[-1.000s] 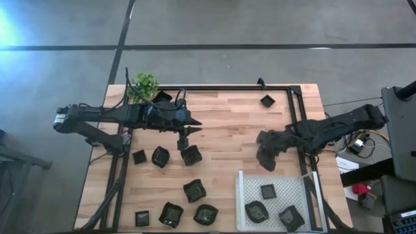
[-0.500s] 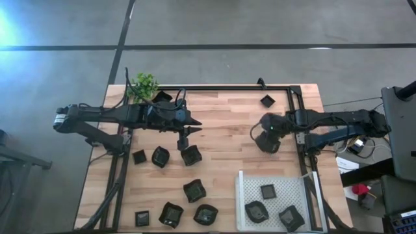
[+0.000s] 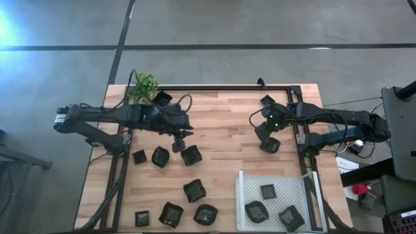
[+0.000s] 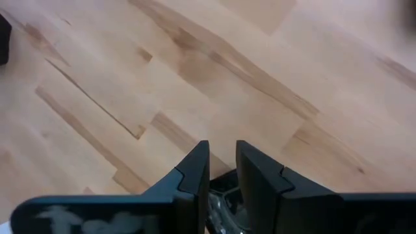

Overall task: Pick & Place Mini shaped plates
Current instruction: Stack the distorted square plate on top of the other distorted square plate on the shelf

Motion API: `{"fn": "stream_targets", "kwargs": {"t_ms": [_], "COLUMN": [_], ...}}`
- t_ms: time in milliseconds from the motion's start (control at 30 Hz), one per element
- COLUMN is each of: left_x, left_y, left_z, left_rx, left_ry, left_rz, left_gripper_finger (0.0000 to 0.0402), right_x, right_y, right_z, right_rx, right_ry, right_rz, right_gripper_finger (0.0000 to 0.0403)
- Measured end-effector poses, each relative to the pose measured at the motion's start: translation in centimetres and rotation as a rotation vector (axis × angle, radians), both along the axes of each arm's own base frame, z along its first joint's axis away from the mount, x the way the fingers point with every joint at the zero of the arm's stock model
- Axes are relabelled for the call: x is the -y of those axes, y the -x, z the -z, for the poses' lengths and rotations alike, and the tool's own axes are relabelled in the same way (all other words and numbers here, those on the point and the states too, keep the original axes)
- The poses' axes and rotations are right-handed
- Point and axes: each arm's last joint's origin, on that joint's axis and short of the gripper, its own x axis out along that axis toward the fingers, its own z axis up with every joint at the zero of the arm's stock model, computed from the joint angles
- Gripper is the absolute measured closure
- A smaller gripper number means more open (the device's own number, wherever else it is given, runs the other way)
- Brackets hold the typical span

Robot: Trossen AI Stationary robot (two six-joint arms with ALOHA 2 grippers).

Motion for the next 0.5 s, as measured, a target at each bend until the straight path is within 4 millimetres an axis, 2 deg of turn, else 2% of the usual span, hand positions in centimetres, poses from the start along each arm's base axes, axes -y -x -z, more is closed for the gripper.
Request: {"fn": "stream_targets", "kwargs": {"t_ms": [100,267,500], "left_x": [0.0,0.1,0.2], "left_y": [0.0,0.4,0.7], "left_z": [1.7,5.6,10.3], "left_rx": [-0.067,-0.18,-0.176], "left_ry": [0.01,0.036,0.099], "left_rz": [-0.002,0.018,-0.016], "left_gripper_finger": [0.0316,0.0316,0.0316], "right_x": [0.0,0.0,0.0], "right_y": [0.0,0.0,0.0], "right_z": [0.0,0.0,0.0], "right_rx": [0.002,0.002,0.004], "right_ry": [0.001,0.001,0.001], "right_rz": [0.0,-0.001,-0.001], "right_gripper_finger": [0.0328,0.0328,0.0335]}}
